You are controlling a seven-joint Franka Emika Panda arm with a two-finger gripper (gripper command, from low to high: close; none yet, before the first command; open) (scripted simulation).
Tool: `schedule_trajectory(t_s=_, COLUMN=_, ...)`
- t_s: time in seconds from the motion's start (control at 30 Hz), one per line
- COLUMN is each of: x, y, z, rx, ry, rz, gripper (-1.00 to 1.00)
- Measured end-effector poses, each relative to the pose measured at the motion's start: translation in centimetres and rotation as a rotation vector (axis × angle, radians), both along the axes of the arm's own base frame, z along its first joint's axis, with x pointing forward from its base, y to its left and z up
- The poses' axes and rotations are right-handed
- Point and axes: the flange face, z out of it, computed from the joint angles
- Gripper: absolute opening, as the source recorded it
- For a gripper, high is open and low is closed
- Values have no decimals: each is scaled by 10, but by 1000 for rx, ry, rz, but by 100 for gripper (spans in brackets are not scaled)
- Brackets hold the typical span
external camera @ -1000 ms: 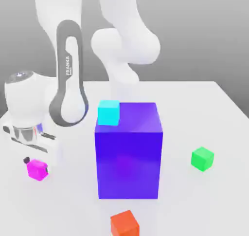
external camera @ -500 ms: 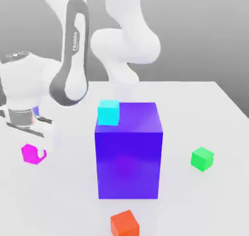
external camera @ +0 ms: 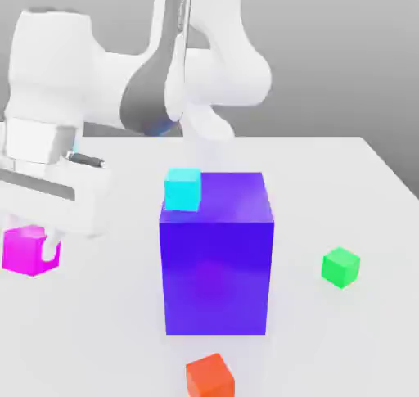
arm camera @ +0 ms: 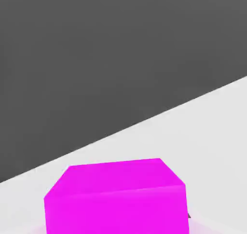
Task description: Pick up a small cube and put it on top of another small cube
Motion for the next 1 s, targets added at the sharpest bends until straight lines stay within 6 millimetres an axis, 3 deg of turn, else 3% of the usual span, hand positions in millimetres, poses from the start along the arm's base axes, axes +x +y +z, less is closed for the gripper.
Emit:
schedule_trajectory(t_s=0.13, x=6, y=99, z=-1, rx=62, ry=15, rz=25, gripper=-100)
schedule_trajectory(t_s=0.23, x=-4, y=175, z=-5, rx=99, ry=40, rz=48, gripper=-100)
schedule_trajectory(t_s=0.37, x=-41, y=275, z=-16, rx=133, ry=92, rz=74, gripper=-100)
schedule_trajectory(t_s=0.47, x=-81, y=324, z=-32, rx=146, ry=155, rz=83, gripper=-100)
schedule_trajectory(t_s=0.63, x=-154, y=376, z=-60, rx=136, ry=261, rz=83, gripper=-100)
schedule_trajectory(t_s=0.73, x=-195, y=390, z=-76, rx=118, ry=320, rz=77, gripper=-100)
schedule_trajectory(t_s=1.0, x=-198, y=392, z=-97, rx=99, ry=324, rz=63, gripper=-100)
